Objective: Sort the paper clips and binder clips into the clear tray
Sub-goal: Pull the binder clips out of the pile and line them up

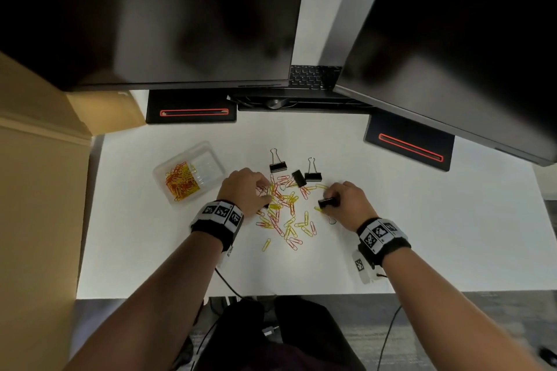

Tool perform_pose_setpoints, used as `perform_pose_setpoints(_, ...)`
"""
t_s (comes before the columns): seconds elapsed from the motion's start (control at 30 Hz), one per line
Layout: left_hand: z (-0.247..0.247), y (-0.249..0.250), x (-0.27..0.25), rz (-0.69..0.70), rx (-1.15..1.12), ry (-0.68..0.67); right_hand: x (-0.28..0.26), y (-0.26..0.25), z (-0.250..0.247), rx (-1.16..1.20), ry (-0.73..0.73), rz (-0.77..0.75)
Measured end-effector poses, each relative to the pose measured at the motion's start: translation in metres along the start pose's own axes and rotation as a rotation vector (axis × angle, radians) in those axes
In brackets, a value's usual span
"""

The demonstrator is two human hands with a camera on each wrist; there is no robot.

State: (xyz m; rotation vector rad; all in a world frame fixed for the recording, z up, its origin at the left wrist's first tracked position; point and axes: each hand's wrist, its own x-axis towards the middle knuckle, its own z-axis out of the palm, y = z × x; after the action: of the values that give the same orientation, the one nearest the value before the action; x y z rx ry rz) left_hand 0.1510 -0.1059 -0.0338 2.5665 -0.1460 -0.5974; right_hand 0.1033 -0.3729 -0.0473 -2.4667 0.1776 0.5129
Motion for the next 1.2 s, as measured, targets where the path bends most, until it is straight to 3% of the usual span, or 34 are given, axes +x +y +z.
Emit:
perform_pose_setpoints(0.27, 0.006, -0.001, -0.007, 0.018, 0.069, -0.058, 0.006, 0.001, -0.019, 0.11, 0.03, -0.006)
perform_pose_setpoints(0.53, 0.012, -0.003, -0.011, 0.005, 0.017, -0.06, 0.045, 0.001, -0.038, 0.354, 0.34, 0.238)
perform_pose_setpoints(0.67, 0.013, -0.002, -0.013, 0.034, 0.015, -0.051, 0.055, 0.0, -0.03, 0.311, 0.305, 0.276)
perform_pose_setpoints(0.8, 0.006, 0.0, -0.012, 0.033, -0.034, -0.019, 0.053, -0.001, -0.028, 0.252, 0.293, 0.229)
perform_pose_setpoints(0.93, -0.011, 0.005, 0.01, -0.052, -0.085, 0.167, 0.032, -0.013, -0.018, 0.129, 0.374, 0.041)
perform_pose_setpoints(1.03, -0.016, 0.01, 0.031, -0.117, -0.074, 0.156, 0.019, -0.03, 0.003, 0.019, 0.247, -0.115)
perform_pose_setpoints(1.2, -0.009, 0.016, 0.037, -0.138, -0.085, 0.133, 0.029, -0.055, 0.025, -0.135, 0.132, -0.156)
